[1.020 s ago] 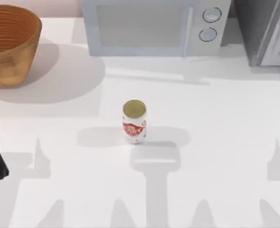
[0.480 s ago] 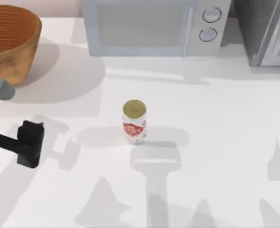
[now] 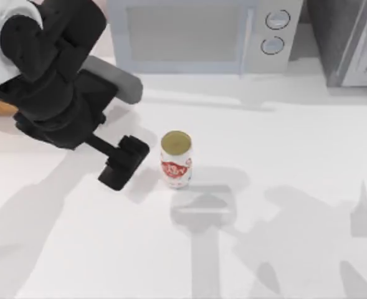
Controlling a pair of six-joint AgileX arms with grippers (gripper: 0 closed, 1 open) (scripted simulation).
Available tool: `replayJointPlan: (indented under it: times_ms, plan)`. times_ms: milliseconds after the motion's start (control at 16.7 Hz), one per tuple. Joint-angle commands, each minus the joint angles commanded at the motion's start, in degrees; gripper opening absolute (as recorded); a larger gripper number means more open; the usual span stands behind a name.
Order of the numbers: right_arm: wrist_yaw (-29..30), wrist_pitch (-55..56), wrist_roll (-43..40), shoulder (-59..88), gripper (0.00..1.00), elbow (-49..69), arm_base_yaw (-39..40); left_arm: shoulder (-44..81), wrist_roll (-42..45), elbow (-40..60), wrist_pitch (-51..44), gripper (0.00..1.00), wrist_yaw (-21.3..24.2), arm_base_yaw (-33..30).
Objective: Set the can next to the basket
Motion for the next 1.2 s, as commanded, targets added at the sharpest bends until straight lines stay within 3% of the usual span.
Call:
replayJointPlan:
  times_ms: [300, 600, 780, 1200]
  plan:
    - [0.00, 0.00, 0.00, 0.00, 1.00, 0.00, 0.00, 22.53, 0.90, 23.78, -13.46, 1.00, -1.11, -5.59]
    - [0.00, 0.00, 0.00, 0.00, 1.00, 0.00, 0.00, 36.19, 0.99, 42.08, -20.00, 1.00, -3.76, -8.60]
    - [0.00, 0.00, 0.00, 0.00, 1.00, 0.00, 0.00, 39.53, 0.82, 46.94, -21.15, 1.00, -4.84, -9.14]
    - [0.00, 0.00, 0.00, 0.00, 1.00, 0.00, 0.00, 39.71, 0.82, 47.11, -20.96, 1.00, -4.89, -8.89]
